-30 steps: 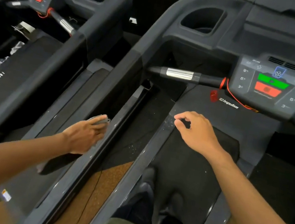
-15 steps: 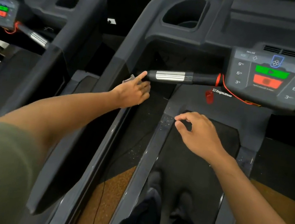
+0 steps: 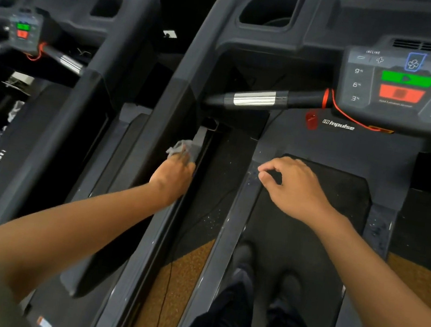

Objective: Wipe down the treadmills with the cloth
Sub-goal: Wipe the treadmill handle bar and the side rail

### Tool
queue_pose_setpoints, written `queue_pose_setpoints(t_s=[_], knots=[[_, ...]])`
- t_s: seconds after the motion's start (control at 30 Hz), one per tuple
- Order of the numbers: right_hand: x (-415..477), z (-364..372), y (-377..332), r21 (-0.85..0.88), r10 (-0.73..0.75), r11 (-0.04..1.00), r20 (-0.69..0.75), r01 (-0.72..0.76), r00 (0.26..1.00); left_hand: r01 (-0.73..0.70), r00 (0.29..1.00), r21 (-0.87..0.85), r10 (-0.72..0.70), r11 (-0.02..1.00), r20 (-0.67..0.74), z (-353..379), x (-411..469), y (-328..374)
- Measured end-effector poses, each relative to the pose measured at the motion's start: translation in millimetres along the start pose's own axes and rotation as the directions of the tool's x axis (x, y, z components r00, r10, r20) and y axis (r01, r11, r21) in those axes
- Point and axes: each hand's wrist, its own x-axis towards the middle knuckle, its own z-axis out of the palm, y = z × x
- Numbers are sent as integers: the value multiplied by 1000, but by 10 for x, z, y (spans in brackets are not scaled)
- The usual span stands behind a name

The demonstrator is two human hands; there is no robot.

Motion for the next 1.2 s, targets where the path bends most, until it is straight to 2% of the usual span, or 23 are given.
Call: queue_pose_setpoints(t_s=[0.13,0.27,0.43,0.53,0.6,0.7,0.8,0.9,0.97,1.0,1.1,1.2], knots=[[-36,27,-92,-19,-56,998,28,56,998,-35,999,-151,40,988,27,115,-652,475],[-64,47,-188,-46,-121,991,89,126,989,39,995,-396,0,918,96,459,-1341,1086],[-73,19,-353,-68,-167,981,153,179,974,164,949,-513,8,842,317,252,-2131,1450],[-73,-24,-438,-82,-188,975,174,205,967,245,909,-613,41,751,414,-66,-2231,1303],[-63,-61,-477,-93,-197,972,182,217,963,342,894,-701,12,626,447,-147,-2163,1121],[-56,-133,-483,-94,-207,970,167,225,964,410,900,-805,-48,428,433,-247,-1941,705],[-63,-240,-467,-101,-199,971,165,218,966,406,913,-835,-197,371,356,-406,-1669,176],[-53,-397,-449,-104,-179,975,142,195,974,357,882,-887,-417,292,218,-454,-1378,-259],[-39,-502,-437,-106,-162,979,129,176,978,269,844,-946,-518,184,139,-463,-1170,-437],[-30,-548,-429,-104,-154,980,124,168,980,220,839,-971,-526,96,138,-492,-1062,-512],[48,-687,-400,-105,-136,984,86,145,987,22,870,-962,-469,-272,152,-719,-746,-708],[184,-882,-443,-93,-113,989,51,117,992,-212,904,-808,-424,-549,50,-1072,-481,-892]])
